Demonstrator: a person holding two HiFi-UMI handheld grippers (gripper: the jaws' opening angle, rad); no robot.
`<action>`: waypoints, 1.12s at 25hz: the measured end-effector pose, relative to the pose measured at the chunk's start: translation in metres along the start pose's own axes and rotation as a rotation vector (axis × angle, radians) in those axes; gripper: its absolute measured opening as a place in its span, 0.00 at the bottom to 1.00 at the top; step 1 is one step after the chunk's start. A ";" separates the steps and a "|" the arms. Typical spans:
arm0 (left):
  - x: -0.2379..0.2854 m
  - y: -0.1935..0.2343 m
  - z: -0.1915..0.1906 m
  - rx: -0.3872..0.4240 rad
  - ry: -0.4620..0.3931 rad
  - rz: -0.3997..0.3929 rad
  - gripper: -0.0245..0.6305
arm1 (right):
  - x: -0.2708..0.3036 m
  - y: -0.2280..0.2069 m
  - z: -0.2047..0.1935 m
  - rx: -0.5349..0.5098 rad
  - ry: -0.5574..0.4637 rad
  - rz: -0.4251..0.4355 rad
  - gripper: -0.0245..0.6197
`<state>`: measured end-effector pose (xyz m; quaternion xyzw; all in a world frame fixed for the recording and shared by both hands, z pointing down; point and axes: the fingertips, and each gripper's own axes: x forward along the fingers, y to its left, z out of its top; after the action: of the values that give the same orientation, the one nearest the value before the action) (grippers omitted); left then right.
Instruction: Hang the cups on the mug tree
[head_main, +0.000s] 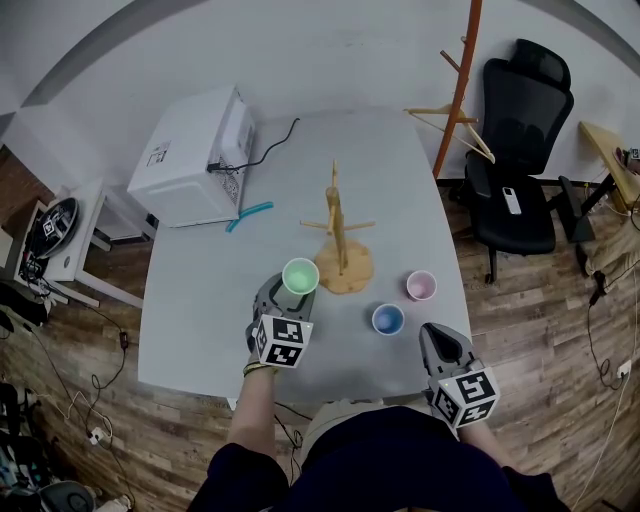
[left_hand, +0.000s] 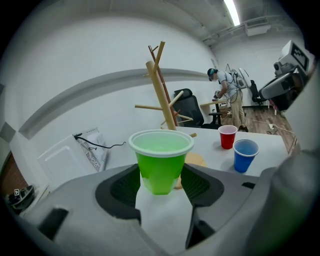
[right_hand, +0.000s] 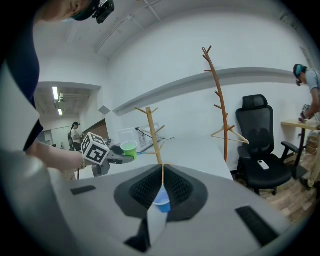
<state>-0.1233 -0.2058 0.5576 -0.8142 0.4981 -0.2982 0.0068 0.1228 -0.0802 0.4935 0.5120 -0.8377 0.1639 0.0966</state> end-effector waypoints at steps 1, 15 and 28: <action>0.000 0.003 0.003 0.003 -0.005 0.005 0.45 | 0.000 0.000 0.000 0.000 0.000 -0.001 0.09; 0.009 0.038 0.042 0.142 -0.034 0.071 0.45 | 0.000 0.000 0.000 0.007 0.007 -0.004 0.09; 0.024 0.058 0.059 0.295 0.000 0.094 0.45 | -0.003 -0.003 0.000 0.019 0.012 -0.014 0.09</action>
<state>-0.1329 -0.2713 0.5026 -0.7802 0.4864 -0.3676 0.1402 0.1270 -0.0795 0.4928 0.5178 -0.8318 0.1742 0.0980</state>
